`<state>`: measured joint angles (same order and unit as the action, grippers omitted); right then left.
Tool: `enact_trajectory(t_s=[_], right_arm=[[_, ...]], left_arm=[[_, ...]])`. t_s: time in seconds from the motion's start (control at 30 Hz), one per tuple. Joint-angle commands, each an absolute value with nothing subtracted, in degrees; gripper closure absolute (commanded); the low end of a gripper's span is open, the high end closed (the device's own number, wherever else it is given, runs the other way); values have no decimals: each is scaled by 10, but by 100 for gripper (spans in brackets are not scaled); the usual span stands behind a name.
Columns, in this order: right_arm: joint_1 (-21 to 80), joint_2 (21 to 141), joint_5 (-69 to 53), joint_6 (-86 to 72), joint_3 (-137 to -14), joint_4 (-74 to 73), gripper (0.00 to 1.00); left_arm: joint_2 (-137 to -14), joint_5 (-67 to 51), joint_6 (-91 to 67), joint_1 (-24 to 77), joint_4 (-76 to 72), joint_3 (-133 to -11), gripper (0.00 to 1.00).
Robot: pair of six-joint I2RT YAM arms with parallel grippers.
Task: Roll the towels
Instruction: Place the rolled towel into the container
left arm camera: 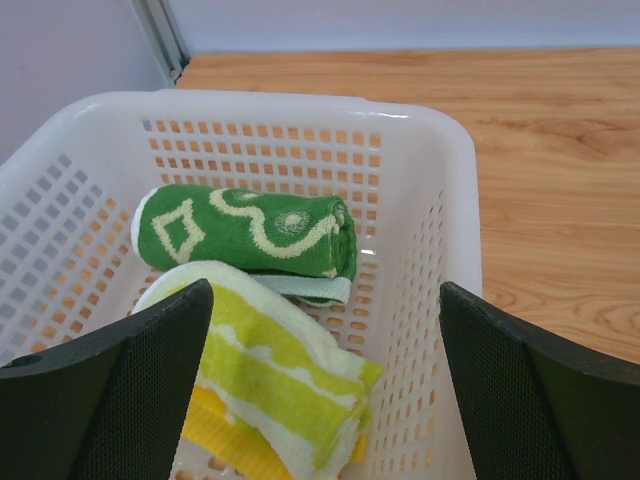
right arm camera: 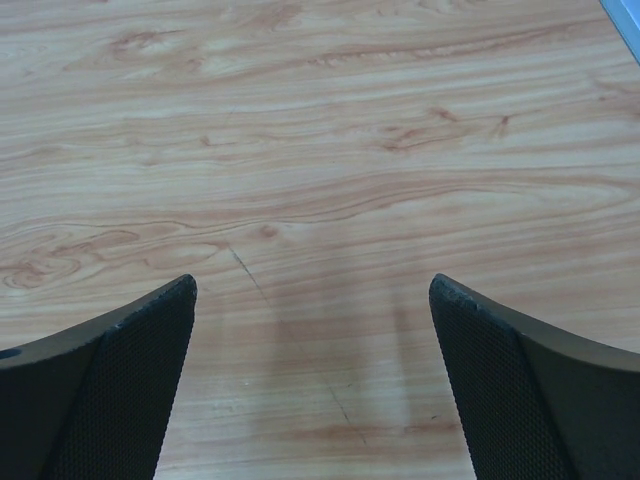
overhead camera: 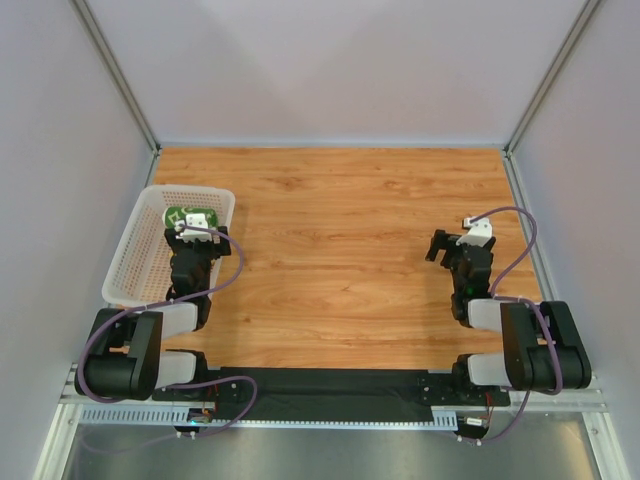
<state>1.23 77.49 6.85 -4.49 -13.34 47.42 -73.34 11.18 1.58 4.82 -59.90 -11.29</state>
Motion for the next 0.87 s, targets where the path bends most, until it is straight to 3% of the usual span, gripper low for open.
enact_trajectory(t_s=[0.0,0.83], right_arm=[[27,771,102,-20,-137,531,0],[27,771,97,-16,-141,526,0]], left_arm=[[-740,92,21,47,-579,-106,0],[-740,92,20,47,-580,-106,1]])
